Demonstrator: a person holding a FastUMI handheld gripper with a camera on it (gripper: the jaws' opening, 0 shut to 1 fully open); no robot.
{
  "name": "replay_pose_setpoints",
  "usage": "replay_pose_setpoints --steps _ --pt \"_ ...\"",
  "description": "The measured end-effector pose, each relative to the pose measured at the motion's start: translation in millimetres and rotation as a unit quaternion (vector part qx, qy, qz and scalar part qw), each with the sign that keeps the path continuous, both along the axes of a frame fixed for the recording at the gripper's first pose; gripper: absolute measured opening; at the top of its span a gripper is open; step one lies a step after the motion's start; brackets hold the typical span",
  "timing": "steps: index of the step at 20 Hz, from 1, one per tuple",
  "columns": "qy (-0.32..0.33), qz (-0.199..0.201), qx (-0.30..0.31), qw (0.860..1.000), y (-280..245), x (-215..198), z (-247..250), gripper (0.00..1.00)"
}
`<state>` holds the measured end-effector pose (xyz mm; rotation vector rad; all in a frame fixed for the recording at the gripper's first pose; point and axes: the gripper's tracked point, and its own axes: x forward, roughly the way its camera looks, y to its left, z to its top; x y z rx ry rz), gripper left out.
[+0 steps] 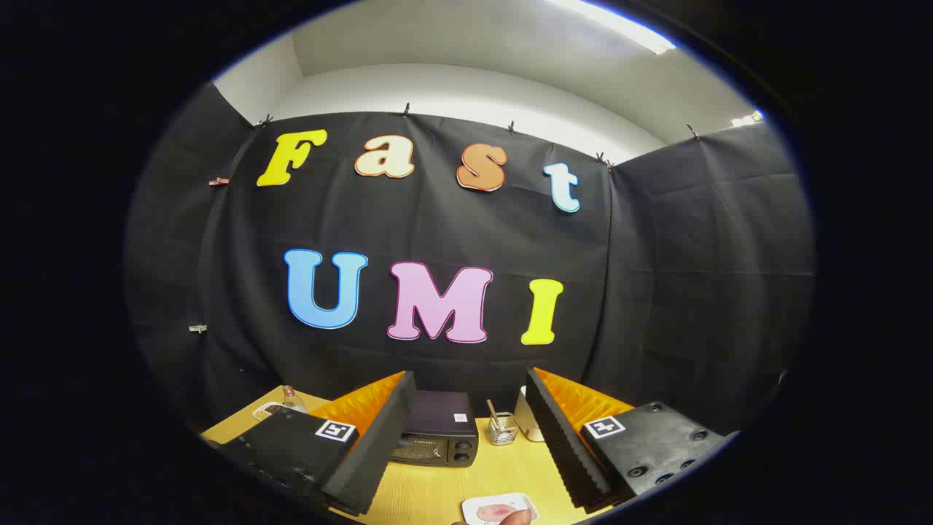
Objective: Open the toaster oven, put the food inside, and close the toaster oven door.
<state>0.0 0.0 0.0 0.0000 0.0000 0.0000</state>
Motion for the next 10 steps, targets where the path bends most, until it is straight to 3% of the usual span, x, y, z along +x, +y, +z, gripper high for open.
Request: replay_pose_setpoints --steps 10 --pt "0.002 0.001 0.002 1.0 2.8 -1.3 -2.3 0.97"
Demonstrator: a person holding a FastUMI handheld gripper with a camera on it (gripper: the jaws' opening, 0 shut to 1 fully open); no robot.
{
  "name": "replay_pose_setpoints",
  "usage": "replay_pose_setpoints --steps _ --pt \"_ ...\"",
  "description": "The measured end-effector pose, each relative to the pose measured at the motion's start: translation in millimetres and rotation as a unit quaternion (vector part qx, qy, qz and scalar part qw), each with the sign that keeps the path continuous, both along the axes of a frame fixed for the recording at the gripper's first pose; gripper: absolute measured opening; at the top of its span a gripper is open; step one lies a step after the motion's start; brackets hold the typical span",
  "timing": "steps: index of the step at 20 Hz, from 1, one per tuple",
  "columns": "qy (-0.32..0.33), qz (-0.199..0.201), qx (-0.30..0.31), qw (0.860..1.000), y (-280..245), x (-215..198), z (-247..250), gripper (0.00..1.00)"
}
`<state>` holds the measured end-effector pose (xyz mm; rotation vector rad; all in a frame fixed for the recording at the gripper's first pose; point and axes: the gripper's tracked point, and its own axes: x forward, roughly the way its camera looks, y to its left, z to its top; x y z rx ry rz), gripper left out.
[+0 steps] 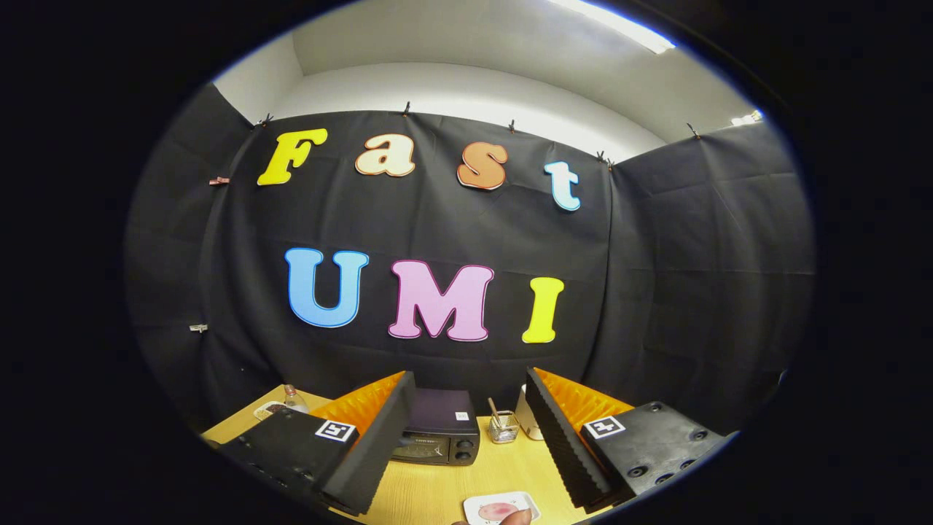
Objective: Open the toaster oven, put the food inside, and close the toaster oven door.
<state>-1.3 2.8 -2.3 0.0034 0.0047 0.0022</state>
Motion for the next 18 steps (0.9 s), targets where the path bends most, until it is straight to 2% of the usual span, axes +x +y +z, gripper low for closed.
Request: replay_pose_setpoints --steps 13,18 --pt "0.003 -0.002 0.001 1.0 1.2 0.7 -4.6 0.97" --pt "0.022 0.013 0.019 0.999 30.6 24.3 -30.2 0.97"
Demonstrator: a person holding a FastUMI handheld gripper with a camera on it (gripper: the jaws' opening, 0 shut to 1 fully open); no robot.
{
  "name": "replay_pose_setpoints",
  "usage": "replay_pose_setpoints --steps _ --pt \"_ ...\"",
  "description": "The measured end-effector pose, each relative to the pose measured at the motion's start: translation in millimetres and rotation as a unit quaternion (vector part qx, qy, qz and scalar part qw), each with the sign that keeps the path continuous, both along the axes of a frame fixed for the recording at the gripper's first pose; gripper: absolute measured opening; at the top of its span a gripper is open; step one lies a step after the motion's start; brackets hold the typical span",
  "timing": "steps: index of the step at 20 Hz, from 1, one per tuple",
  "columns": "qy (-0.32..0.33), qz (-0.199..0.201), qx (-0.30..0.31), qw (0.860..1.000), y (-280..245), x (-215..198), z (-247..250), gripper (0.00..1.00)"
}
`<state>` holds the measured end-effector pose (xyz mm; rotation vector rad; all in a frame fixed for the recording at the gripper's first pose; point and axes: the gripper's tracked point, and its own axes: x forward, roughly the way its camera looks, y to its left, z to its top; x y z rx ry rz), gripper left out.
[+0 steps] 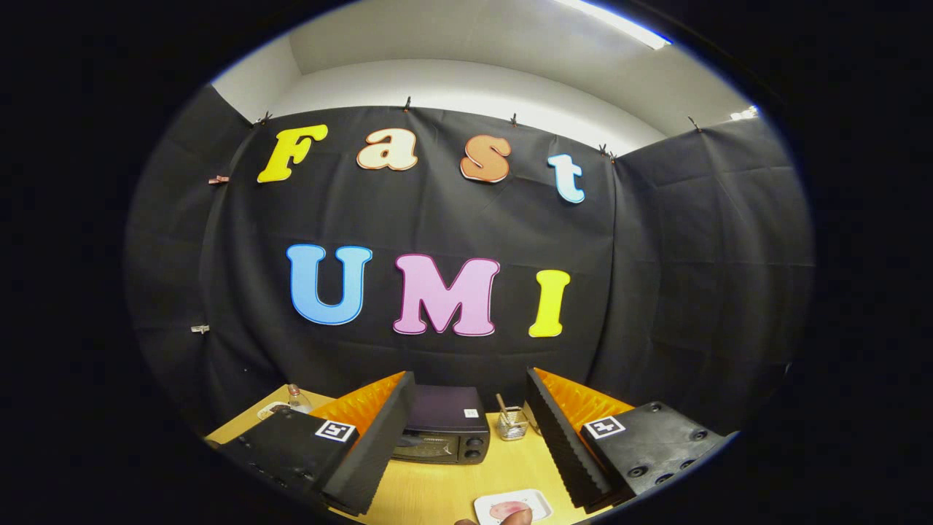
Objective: Open the toaster oven, put the food inside, and close the toaster oven door.
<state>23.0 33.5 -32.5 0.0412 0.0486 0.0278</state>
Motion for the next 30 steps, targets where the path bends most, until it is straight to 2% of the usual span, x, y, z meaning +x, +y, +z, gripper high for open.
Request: replay_pose_setpoints --steps 4,11,13,18,20,22,27,30 --pt "0.043 0.027 0.01 0.999 44.6 32.2 -47.6 0.98" --pt "0.14 0.057 0.014 0.988 117.8 98.8 -164.1 0.98" --pt "0.167 0.058 0.003 0.984 128.4 121.4 -199.6 0.98" --pt "0.237 0.038 0.031 0.97 137.5 163.9 -277.0 0.99" --pt "0.261 0.032 0.039 0.964 136.8 168.8 -297.1 0.99" --pt "0.259 0.032 0.028 0.965 137.0 176.7 -301.1 0.98" --pt "0.25 0.033 0.009 0.968 139.4 166.8 -305.0 1.0" --pt "0.254 0.032 0.015 0.967 136.5 144.2 -308.7 0.99"
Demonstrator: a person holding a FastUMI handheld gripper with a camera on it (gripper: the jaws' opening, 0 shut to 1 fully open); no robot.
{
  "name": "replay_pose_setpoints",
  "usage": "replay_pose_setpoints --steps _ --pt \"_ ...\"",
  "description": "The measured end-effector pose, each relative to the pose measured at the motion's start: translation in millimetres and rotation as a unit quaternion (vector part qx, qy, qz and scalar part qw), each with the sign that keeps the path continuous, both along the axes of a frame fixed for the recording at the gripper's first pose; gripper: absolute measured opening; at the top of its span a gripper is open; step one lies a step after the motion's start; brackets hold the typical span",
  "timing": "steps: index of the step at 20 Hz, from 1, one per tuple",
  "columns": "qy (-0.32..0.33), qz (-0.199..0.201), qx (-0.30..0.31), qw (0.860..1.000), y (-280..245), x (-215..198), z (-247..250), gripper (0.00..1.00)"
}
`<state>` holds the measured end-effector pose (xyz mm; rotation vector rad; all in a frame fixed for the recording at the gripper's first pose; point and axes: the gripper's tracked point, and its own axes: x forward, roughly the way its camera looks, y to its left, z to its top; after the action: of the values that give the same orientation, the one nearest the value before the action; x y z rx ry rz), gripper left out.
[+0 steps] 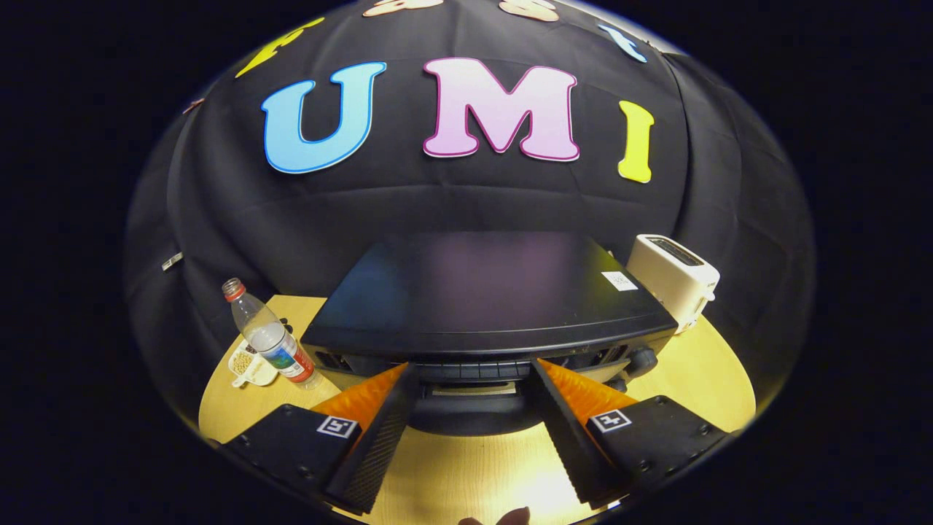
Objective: Open the toaster oven, put the food inside, and close the toaster oven door.
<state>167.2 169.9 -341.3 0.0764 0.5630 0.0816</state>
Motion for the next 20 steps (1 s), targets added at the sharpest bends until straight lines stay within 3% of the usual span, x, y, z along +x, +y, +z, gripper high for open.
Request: replay_pose_setpoints --steps 9,16,20 --pt "0.04 -0.011 0.015 0.999 -6.7 -78.3 -42.1 0.99" --pt "0.135 0.015 -0.025 0.99 -9.1 -146.7 -116.0 1.0" --pt "0.164 0.025 -0.016 0.986 -9.4 -175.2 -124.8 0.99"
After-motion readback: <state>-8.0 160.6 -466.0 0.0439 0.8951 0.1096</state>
